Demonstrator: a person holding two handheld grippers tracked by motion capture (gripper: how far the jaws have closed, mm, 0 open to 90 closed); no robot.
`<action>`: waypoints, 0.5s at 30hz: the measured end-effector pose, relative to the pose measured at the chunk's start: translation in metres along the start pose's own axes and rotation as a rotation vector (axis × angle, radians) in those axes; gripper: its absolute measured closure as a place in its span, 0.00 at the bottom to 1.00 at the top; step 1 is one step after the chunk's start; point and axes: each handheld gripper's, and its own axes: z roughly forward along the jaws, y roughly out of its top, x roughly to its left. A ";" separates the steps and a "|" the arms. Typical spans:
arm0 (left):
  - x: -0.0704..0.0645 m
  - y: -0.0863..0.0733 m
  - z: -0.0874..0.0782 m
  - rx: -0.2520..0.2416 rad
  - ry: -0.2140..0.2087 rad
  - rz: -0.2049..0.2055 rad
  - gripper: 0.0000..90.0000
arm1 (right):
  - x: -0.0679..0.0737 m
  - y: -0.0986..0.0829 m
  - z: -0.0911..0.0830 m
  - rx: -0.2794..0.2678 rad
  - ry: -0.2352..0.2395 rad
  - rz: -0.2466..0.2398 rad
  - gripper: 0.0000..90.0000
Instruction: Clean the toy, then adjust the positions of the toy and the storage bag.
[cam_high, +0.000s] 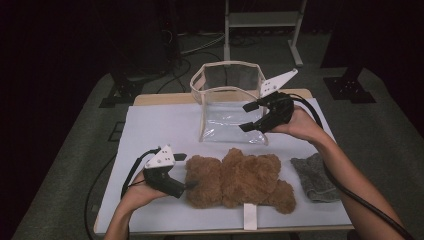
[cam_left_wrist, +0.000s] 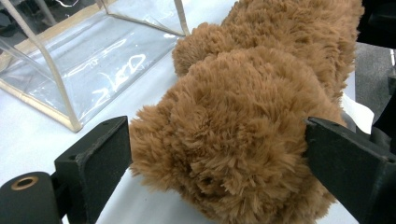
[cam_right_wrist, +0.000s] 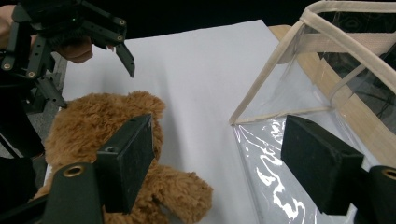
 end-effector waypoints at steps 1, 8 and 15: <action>0.000 0.000 0.000 -0.003 0.001 -0.003 0.08 | -0.001 0.001 0.001 -0.004 0.004 0.005 0.27; -0.001 0.000 -0.003 0.005 0.005 -0.003 0.08 | -0.002 0.005 0.009 0.008 0.014 -0.002 0.27; 0.000 -0.001 -0.004 0.006 0.008 -0.005 0.08 | -0.006 0.012 0.009 0.030 0.012 -0.010 0.27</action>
